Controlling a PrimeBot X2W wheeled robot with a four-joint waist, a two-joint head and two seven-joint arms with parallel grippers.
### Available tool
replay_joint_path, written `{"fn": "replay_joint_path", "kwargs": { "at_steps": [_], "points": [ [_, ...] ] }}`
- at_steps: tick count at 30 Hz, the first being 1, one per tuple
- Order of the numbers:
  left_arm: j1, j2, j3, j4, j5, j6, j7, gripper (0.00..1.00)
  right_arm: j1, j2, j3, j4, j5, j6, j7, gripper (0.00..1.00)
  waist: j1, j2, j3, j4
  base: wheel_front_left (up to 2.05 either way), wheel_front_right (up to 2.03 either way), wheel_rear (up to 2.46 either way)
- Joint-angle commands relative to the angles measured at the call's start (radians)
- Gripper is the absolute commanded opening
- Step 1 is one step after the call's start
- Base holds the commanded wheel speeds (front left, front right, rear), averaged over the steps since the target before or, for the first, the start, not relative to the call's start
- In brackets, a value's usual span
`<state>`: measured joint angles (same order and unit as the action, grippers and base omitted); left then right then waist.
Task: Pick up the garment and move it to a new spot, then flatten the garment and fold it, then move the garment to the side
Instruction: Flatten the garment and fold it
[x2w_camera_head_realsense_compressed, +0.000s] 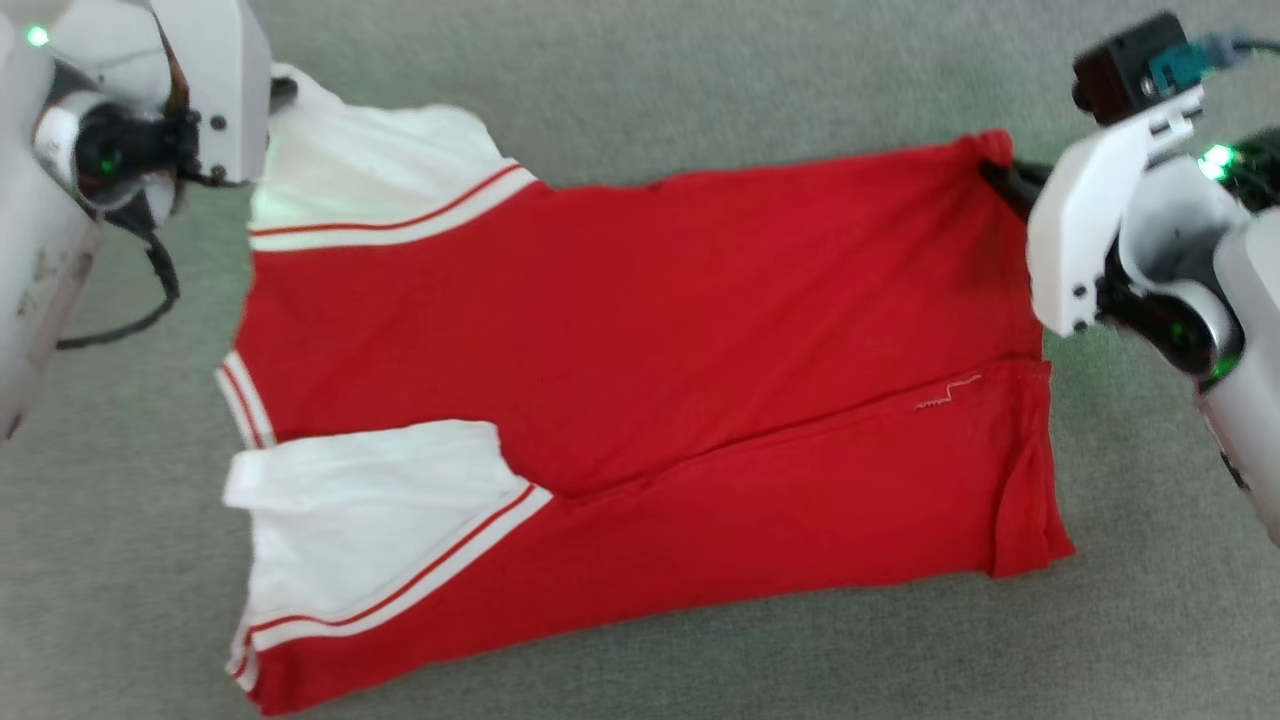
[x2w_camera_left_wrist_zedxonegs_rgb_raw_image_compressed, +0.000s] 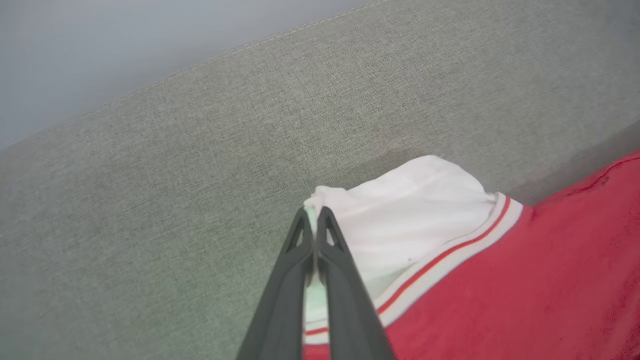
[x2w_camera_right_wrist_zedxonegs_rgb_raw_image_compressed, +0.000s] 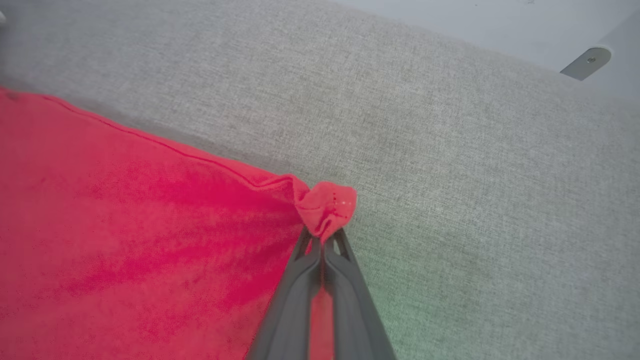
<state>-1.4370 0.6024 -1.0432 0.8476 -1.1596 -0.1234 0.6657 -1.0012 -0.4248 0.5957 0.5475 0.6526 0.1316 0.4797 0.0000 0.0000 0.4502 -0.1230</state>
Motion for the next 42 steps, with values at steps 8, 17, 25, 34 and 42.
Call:
{"fn": "replay_joint_path", "kwargs": {
  "at_steps": [8,17,25,34,42],
  "points": [
    [0.125,0.068,-0.011,-0.18,-0.042,0.025,0.025,0.0,0.15,-0.089,0.015,-0.075,0.035,-0.002,-0.019,0.0,0.0,0.0,-0.169,0.092,0.0,0.0,0.0],
    [0.343,0.186,-0.034,-0.538,-0.112,0.177,0.074,0.0,0.359,-0.18,-0.003,-0.2,0.076,-0.002,0.017,0.0,0.0,0.0,-0.236,0.131,0.0,0.0,0.0],
    [0.493,0.219,-0.062,-0.696,-0.172,0.266,0.075,0.0,0.458,-0.178,-0.04,-0.215,0.069,-0.002,0.057,0.0,0.0,0.0,-0.242,0.138,0.0,0.0,0.0],
    [0.556,0.163,-0.072,-0.576,-0.201,0.215,0.034,0.36,0.457,-0.112,-0.027,-0.183,0.049,-0.002,0.084,0.42,0.0,0.0,-0.275,0.13,0.0,0.0,0.0],
    [0.603,0.157,-0.044,-0.537,-0.203,0.187,-0.077,1.0,0.492,-0.116,-0.047,-0.186,0.061,-0.002,0.073,1.0,0.0,0.0,-0.363,0.138,0.0,0.0,0.0]
  ]
}}
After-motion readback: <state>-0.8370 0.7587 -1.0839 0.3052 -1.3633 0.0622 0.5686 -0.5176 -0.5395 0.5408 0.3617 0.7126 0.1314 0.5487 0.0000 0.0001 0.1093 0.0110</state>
